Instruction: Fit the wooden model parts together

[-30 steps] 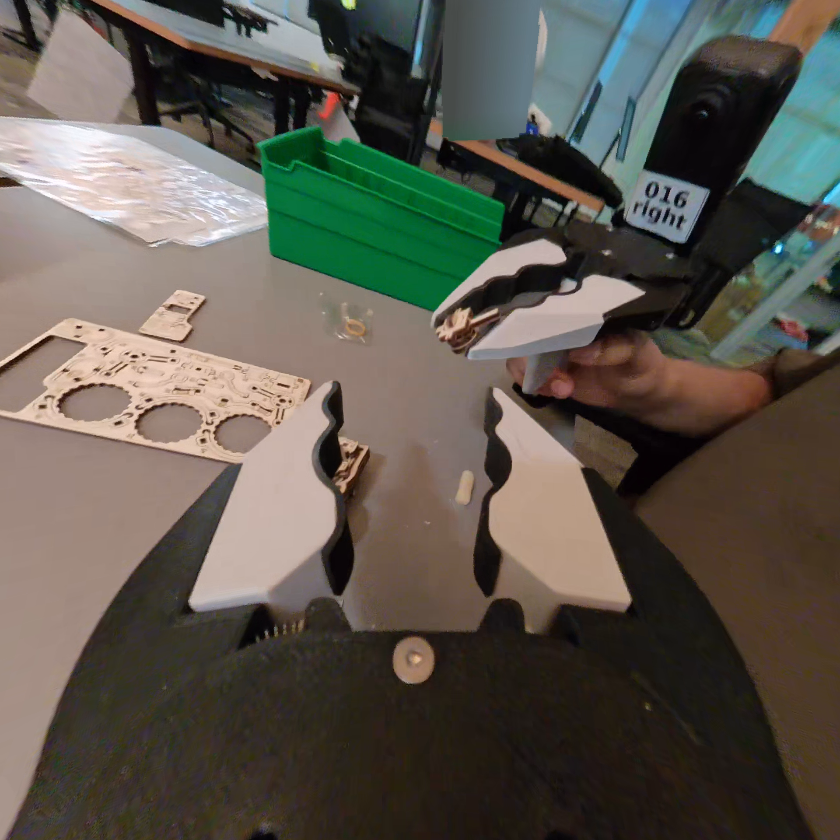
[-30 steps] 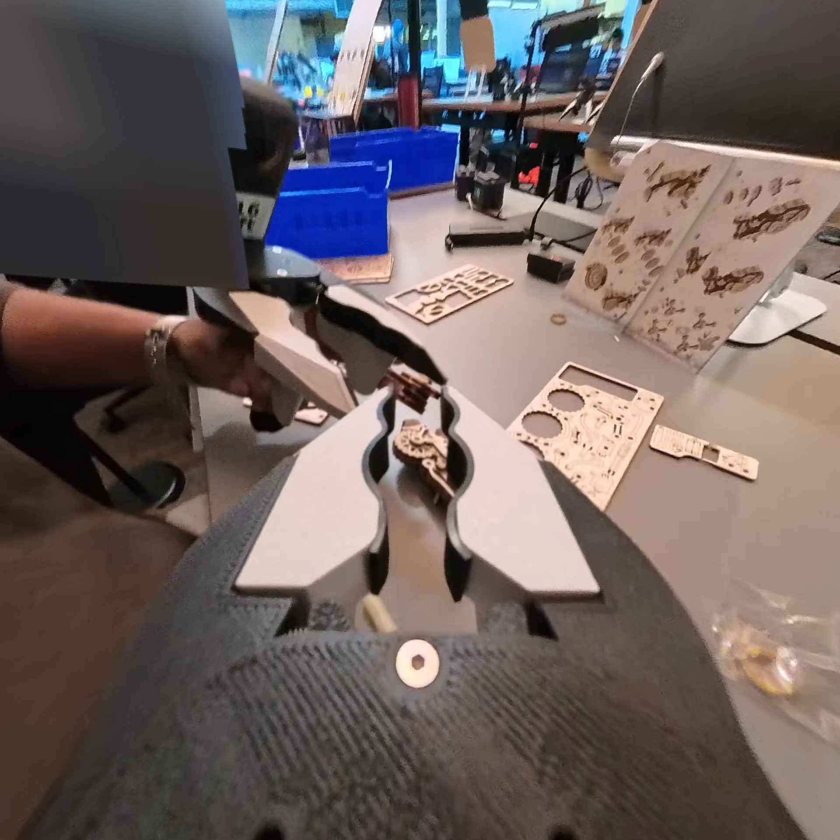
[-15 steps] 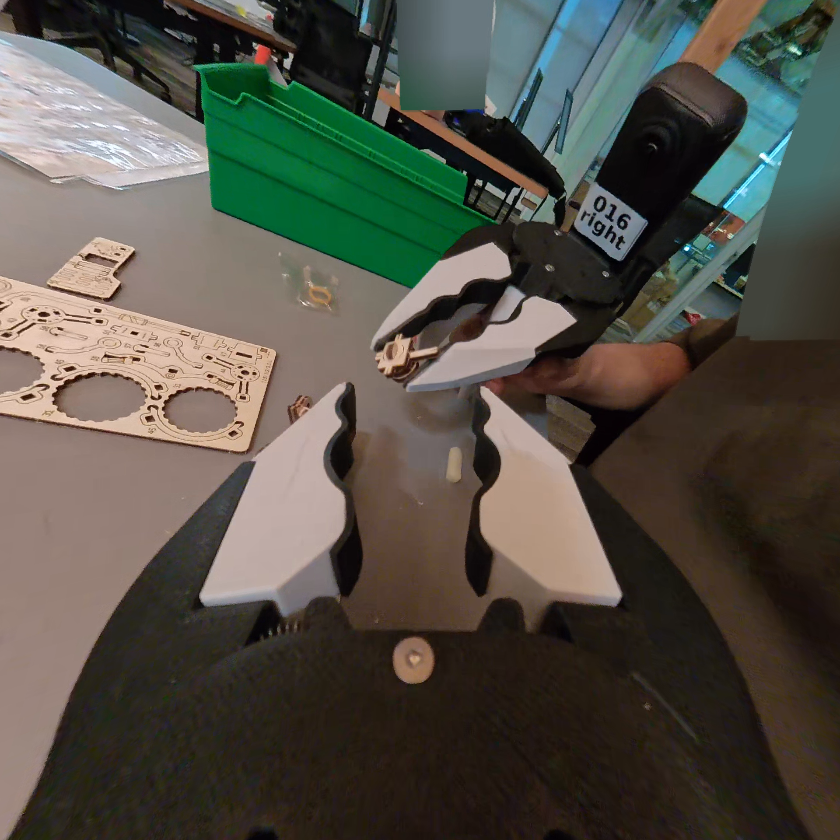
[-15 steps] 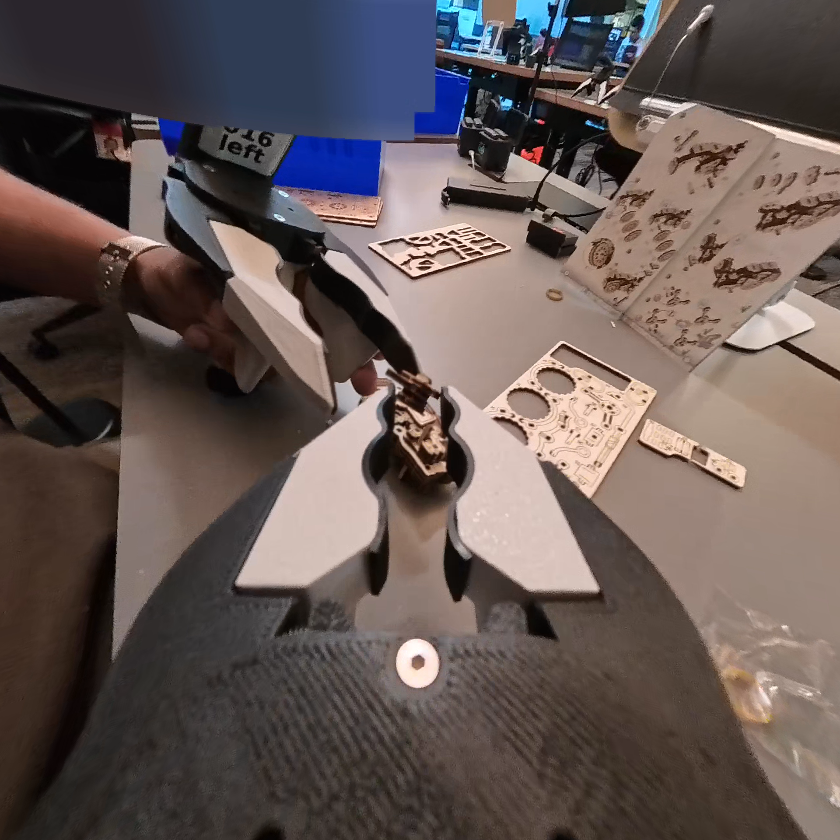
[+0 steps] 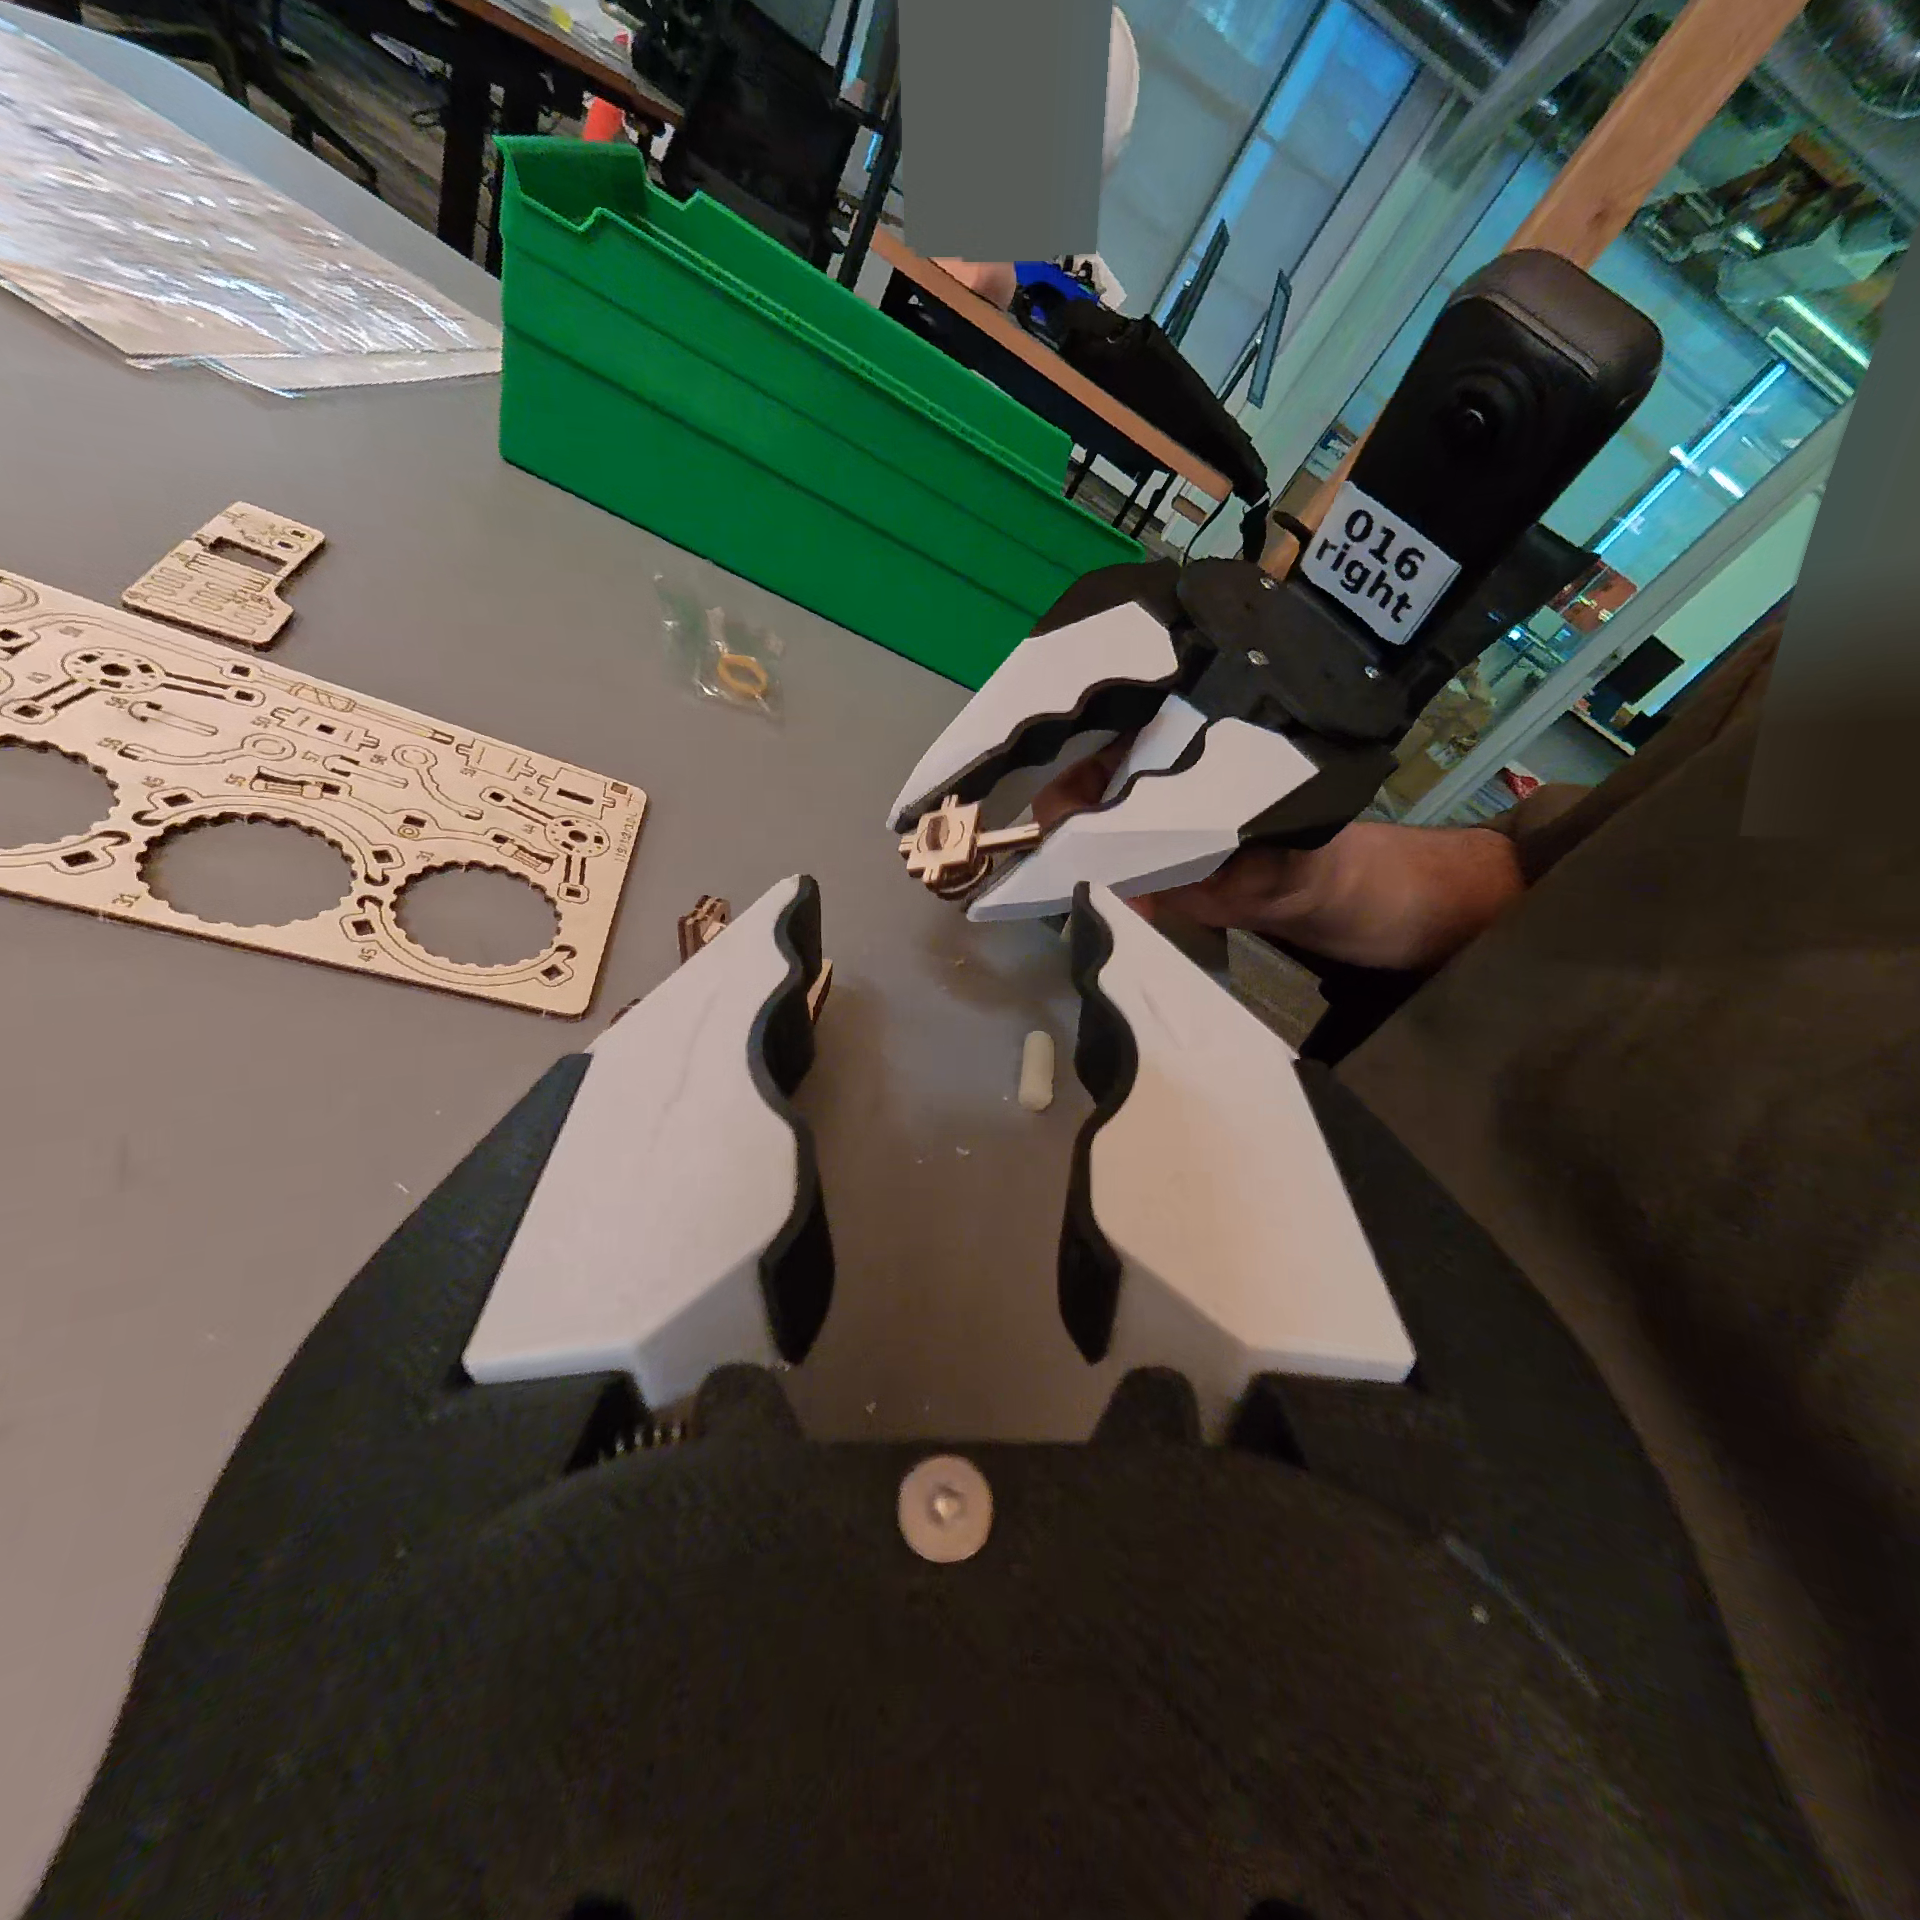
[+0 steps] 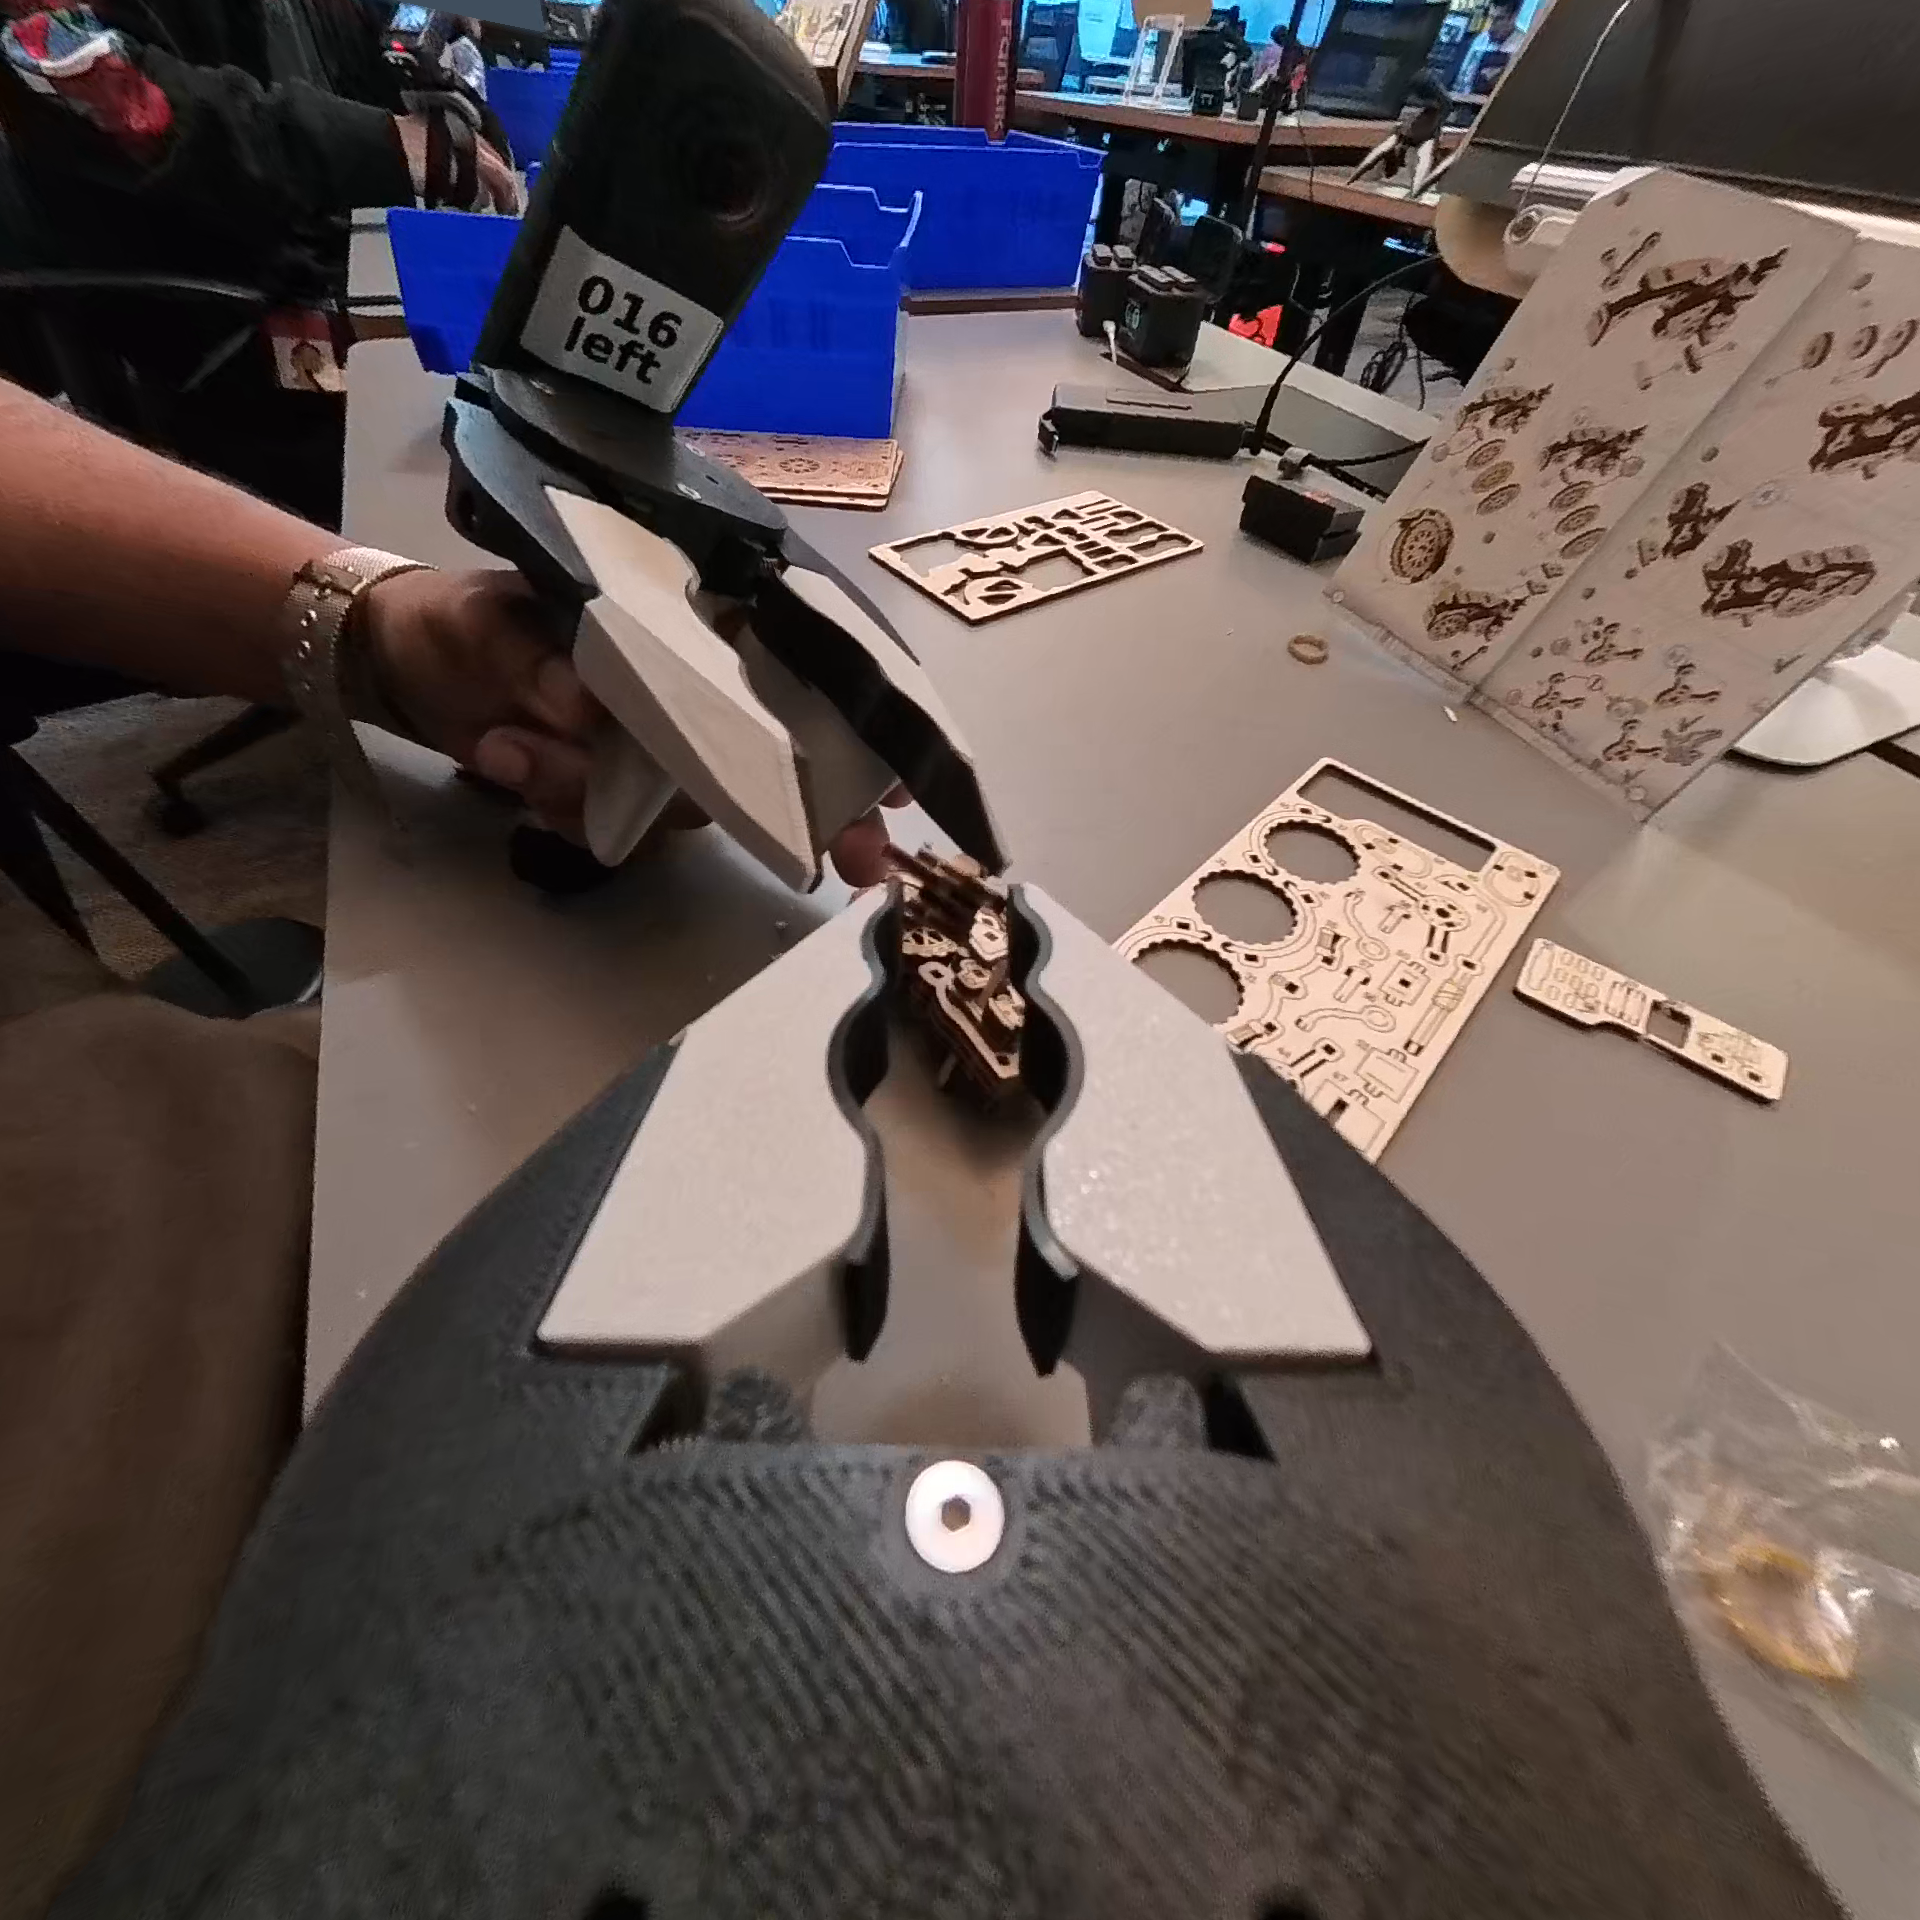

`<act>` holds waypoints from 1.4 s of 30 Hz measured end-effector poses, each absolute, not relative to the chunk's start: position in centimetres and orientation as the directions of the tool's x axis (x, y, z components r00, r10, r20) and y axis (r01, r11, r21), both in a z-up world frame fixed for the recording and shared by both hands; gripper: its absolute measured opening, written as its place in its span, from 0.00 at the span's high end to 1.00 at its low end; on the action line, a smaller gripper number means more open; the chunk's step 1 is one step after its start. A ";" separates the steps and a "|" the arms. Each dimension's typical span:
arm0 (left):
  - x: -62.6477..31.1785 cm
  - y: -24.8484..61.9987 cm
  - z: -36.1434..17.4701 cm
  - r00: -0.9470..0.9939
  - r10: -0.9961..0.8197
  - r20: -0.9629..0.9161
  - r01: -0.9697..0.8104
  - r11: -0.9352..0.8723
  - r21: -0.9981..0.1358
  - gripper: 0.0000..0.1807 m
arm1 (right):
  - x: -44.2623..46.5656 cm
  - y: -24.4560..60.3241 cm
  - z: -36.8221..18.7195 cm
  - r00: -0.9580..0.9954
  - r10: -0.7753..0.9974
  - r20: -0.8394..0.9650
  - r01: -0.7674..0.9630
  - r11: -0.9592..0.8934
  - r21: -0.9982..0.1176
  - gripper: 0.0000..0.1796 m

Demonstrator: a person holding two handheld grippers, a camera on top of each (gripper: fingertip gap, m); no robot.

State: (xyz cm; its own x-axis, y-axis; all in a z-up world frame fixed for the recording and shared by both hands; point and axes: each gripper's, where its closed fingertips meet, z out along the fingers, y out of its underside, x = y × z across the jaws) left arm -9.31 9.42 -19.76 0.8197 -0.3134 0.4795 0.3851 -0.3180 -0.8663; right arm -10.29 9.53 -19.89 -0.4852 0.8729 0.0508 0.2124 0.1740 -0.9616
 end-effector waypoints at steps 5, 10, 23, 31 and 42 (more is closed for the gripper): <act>-9.3 9.4 -19.7 0.817 -0.316 0.481 0.387 -0.318 -0.866 0.75 | -10.3 9.6 -19.9 -0.486 0.873 0.039 0.216 0.163 -0.963 0.91; -9.3 9.4 -19.7 0.815 -0.318 0.484 0.388 -0.320 -0.864 0.75 | -10.3 9.5 -19.9 -0.489 0.871 0.042 0.216 0.168 -0.962 0.90; -9.2 9.3 -19.8 0.812 -0.320 0.488 0.388 -0.327 -0.861 0.76 | -10.2 9.5 -20.0 -0.490 0.871 0.040 0.218 0.167 -0.962 0.91; -9.2 9.3 -19.8 0.811 -0.321 0.489 0.389 -0.328 -0.861 0.76 | -10.2 9.5 -20.0 -0.490 0.871 0.038 0.219 0.165 -0.962 0.91; -9.3 9.3 -19.8 0.812 -0.317 0.491 0.392 -0.326 -0.860 0.76 | -10.2 9.9 -19.9 -0.477 0.877 0.057 0.217 0.180 -0.960 0.91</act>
